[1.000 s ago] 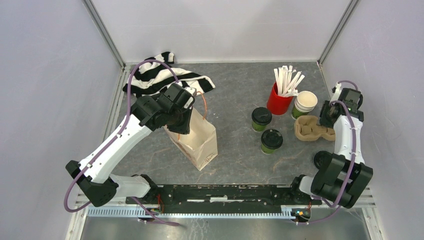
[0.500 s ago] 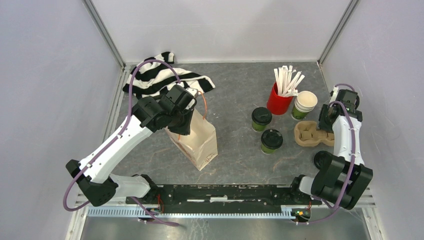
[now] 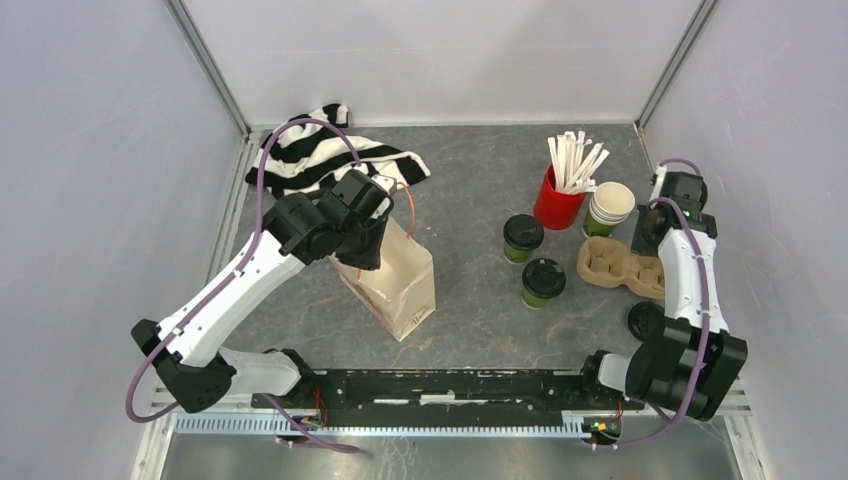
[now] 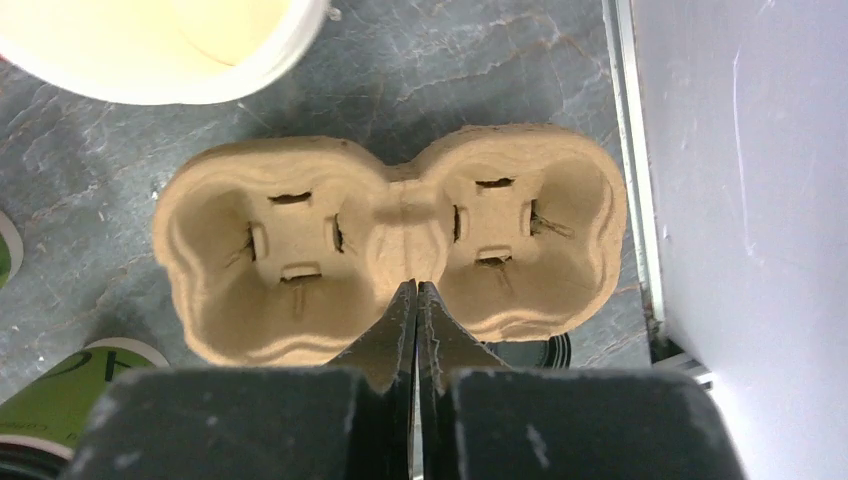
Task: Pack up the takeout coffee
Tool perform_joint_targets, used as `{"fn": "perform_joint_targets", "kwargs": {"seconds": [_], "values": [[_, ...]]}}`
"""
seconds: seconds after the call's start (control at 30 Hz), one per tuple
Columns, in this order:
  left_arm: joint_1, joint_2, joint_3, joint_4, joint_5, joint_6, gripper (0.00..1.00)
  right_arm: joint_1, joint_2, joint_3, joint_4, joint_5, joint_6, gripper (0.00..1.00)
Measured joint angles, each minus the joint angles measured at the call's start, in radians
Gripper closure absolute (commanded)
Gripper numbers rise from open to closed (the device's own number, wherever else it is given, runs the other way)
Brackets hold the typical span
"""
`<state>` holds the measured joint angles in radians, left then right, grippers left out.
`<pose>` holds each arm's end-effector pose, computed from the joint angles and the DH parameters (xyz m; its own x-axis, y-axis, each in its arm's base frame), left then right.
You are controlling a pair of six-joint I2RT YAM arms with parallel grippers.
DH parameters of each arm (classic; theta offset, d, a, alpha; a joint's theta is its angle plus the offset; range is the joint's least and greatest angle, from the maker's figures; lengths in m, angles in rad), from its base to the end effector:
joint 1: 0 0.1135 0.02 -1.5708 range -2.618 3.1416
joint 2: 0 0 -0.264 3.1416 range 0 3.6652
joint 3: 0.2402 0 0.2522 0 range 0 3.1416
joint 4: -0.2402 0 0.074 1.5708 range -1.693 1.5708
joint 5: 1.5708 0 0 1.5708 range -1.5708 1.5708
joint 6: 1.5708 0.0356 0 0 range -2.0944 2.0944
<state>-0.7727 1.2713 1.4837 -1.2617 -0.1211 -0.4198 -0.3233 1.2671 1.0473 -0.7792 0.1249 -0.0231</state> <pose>0.1630 -0.1529 0.3812 -0.8318 0.2459 -0.4976 0.3404 0.9341 -0.1074 0.2379 -0.0844 0.2786 -0.8059 0.2459 -0.5386 0.3606 0.9253 -0.1172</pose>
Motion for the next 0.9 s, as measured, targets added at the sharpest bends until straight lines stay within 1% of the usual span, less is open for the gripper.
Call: {"fn": "perform_joint_targets", "kwargs": {"seconds": [0.03, 0.07, 0.13, 0.2, 0.33, 0.37, 0.47, 0.57, 0.7, 0.83, 0.9], "values": [[0.0, 0.0, 0.001, 0.0, 0.0, 0.0, 0.85, -0.029, -0.005, -0.018, 0.011, -0.018, -0.001, 1.0], [0.0, 0.0, 0.002, 0.0, 0.0, 0.0, 0.85, -0.047, -0.013, -0.033, 0.018, -0.033, 0.0, 0.98], [0.0, 0.0, 0.003, 0.0, 0.0, 0.0, 0.85, -0.08, -0.039, -0.053, 0.007, -0.07, 0.004, 0.85], [0.0, 0.0, 0.004, 0.0, 0.0, 0.0, 0.85, -0.083, -0.053, -0.053, 0.001, -0.117, 0.005, 0.76], [0.0, 0.0, 0.004, 0.0, 0.0, 0.0, 0.85, -0.068, -0.059, -0.068, -0.011, -0.278, 0.003, 0.51], [0.0, 0.0, 0.004, 0.0, 0.0, 0.0, 0.85, -0.062, -0.069, -0.089, -0.005, -0.326, -0.004, 0.48], [0.0, 0.0, 0.004, 0.0, 0.0, 0.0, 0.84, -0.051, -0.093, -0.146, -0.008, -0.434, -0.024, 0.48], [0.0, 0.0, 0.004, 0.0, 0.0, 0.0, 0.84, -0.042, -0.072, -0.162, -0.015, -0.522, -0.06, 0.48], [-0.001, 0.0, 0.004, 0.0, 0.0, 0.0, 0.84, -0.038, -0.034, -0.162, -0.005, -0.571, -0.095, 0.53], [-0.002, 0.0, 0.004, 0.0, 0.0, 0.0, 0.84, -0.038, -0.001, -0.164, 0.016, -0.596, -0.115, 0.55], [-0.002, 0.0, 0.004, 0.0, 0.0, 0.0, 0.84, -0.038, 0.017, -0.167, 0.026, -0.603, -0.123, 0.58]]}}
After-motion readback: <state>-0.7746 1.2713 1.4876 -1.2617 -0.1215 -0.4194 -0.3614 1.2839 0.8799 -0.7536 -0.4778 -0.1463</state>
